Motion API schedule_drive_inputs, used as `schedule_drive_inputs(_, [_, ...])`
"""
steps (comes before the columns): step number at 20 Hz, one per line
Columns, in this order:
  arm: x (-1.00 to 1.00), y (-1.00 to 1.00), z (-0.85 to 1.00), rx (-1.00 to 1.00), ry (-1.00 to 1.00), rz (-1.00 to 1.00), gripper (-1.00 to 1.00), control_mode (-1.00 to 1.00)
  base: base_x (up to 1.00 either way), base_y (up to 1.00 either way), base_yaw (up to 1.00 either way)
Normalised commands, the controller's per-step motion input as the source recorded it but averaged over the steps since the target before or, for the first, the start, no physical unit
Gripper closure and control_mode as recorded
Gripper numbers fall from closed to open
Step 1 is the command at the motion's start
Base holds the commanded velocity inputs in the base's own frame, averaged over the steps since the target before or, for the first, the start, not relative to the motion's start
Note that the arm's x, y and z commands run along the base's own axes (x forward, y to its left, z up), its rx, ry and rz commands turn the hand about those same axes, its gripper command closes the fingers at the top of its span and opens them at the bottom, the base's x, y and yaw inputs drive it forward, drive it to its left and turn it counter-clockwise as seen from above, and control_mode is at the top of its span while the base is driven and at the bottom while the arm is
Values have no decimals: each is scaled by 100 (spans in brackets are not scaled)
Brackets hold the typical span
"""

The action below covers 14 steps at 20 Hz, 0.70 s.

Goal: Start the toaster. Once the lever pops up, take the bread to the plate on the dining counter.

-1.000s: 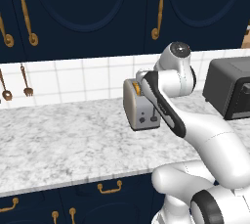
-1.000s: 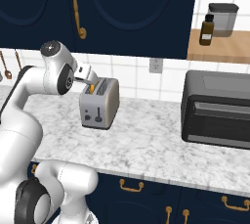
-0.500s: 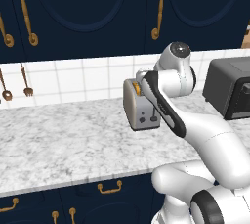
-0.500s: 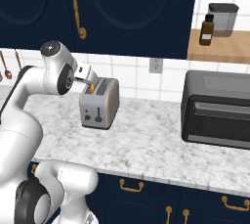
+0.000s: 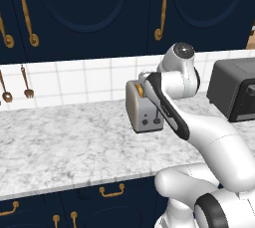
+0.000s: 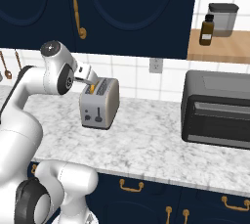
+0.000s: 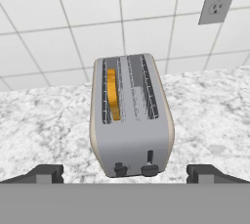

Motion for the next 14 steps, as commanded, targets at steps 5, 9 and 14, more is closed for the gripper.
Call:
schedule_drive_inputs(5, [0,0,0,0,0,0,-100,-100,0,0,0])
schedule_drive_inputs(9, [0,0,0,0,0,0,-100,-100,0,0,0])
schedule_drive_inputs(14, [0,0,0,0,0,0,-100,-100,0,0,0])
